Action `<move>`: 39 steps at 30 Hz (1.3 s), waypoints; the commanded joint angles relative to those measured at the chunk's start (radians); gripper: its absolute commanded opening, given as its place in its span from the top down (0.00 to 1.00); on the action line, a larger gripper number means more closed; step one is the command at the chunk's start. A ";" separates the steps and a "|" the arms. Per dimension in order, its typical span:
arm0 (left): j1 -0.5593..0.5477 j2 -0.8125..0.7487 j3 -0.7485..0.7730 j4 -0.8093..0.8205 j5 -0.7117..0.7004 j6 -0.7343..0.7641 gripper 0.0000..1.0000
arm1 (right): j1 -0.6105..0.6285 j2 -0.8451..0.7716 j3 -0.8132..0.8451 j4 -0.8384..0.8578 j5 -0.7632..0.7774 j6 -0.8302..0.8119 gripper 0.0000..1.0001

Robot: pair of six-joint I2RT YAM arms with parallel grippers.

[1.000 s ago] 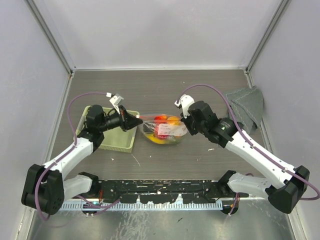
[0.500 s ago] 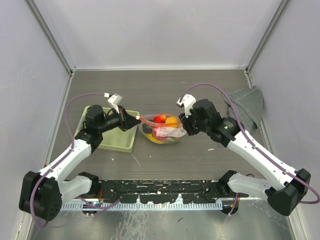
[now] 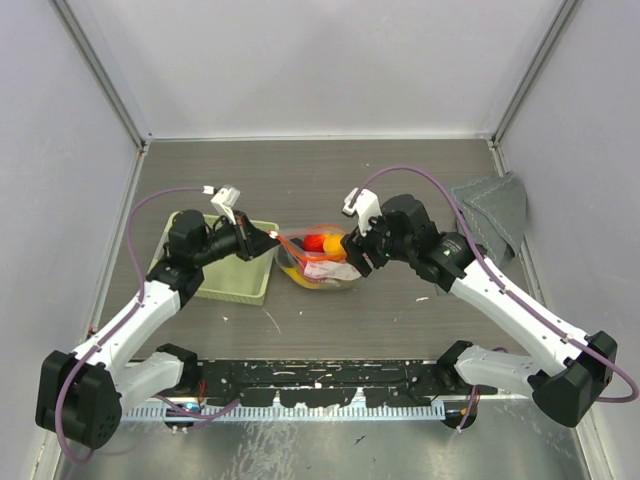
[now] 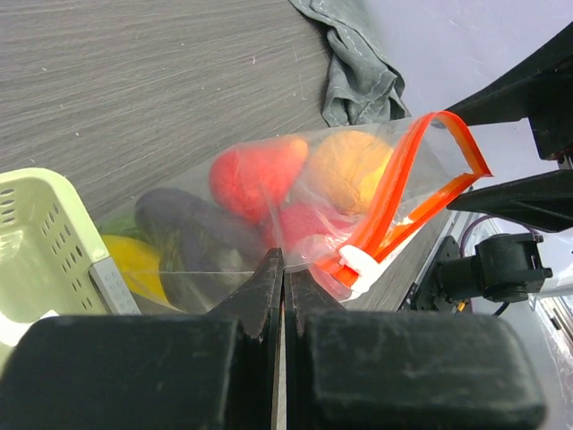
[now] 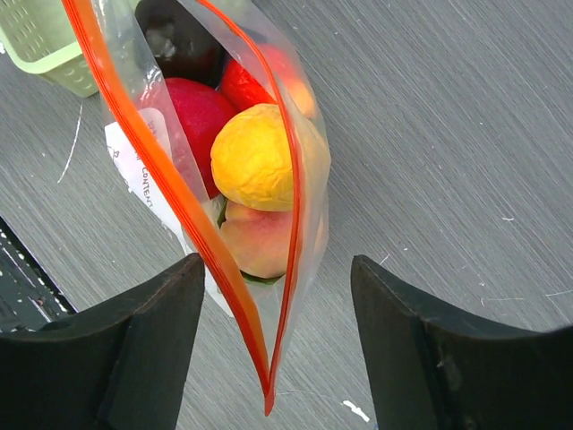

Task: Place the food in the zip-top bag and seal the zipper
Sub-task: Adjust the zipper food storage bag at the center of the board.

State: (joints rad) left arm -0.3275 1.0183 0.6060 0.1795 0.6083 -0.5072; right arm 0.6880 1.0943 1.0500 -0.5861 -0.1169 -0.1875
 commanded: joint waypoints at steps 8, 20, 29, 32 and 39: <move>-0.004 -0.019 0.064 -0.010 -0.025 -0.008 1.00 | 0.006 -0.023 -0.022 0.075 0.089 0.008 0.74; 0.005 -0.008 -0.005 0.157 0.045 0.077 0.63 | -0.044 -0.051 -0.036 0.083 -0.009 0.059 0.99; 0.005 0.028 -0.055 0.331 0.151 0.197 0.39 | -0.053 -0.050 -0.039 0.087 -0.066 0.062 0.99; 0.005 0.055 -0.063 0.390 0.171 0.200 0.39 | -0.055 -0.057 -0.044 0.093 -0.073 0.063 0.99; 0.005 0.123 -0.061 0.428 0.164 0.193 0.46 | -0.066 -0.064 -0.048 0.102 -0.086 0.070 0.99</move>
State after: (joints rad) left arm -0.3271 1.1160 0.5434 0.4889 0.7544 -0.3244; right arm 0.6312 1.0702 0.9962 -0.5461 -0.1764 -0.1295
